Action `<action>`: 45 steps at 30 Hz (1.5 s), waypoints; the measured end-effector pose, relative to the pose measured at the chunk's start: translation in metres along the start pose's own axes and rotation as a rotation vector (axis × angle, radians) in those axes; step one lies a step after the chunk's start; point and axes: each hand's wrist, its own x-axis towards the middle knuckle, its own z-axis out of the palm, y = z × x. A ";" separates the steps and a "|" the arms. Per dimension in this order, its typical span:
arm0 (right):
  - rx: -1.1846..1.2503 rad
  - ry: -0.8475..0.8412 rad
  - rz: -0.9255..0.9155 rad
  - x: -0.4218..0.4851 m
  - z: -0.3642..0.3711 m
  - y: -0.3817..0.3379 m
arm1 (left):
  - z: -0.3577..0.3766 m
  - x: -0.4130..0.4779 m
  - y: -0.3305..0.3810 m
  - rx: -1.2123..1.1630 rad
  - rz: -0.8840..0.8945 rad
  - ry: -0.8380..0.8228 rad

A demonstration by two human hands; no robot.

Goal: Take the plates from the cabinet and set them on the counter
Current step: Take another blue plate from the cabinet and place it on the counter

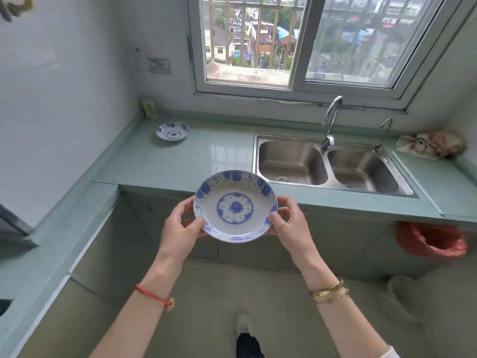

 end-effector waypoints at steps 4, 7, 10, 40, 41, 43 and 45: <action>-0.067 -0.072 0.016 0.088 0.005 -0.008 | 0.021 0.074 0.009 0.006 -0.022 0.071; -0.069 -0.134 0.036 0.152 0.014 -0.013 | 0.034 0.128 0.012 0.012 -0.034 0.108; -0.116 -0.160 0.040 0.210 0.028 -0.019 | 0.042 0.179 0.013 0.043 -0.061 0.150; -0.293 0.069 0.437 0.641 0.209 0.075 | 0.044 0.673 -0.110 0.135 -0.385 -0.060; -0.305 0.066 0.440 0.647 0.212 0.080 | 0.045 0.680 -0.115 0.126 -0.387 -0.058; -0.317 0.066 0.456 0.657 0.216 0.089 | 0.047 0.690 -0.125 0.113 -0.399 -0.050; -0.311 0.071 0.474 0.664 0.219 0.096 | 0.049 0.696 -0.132 0.118 -0.406 -0.049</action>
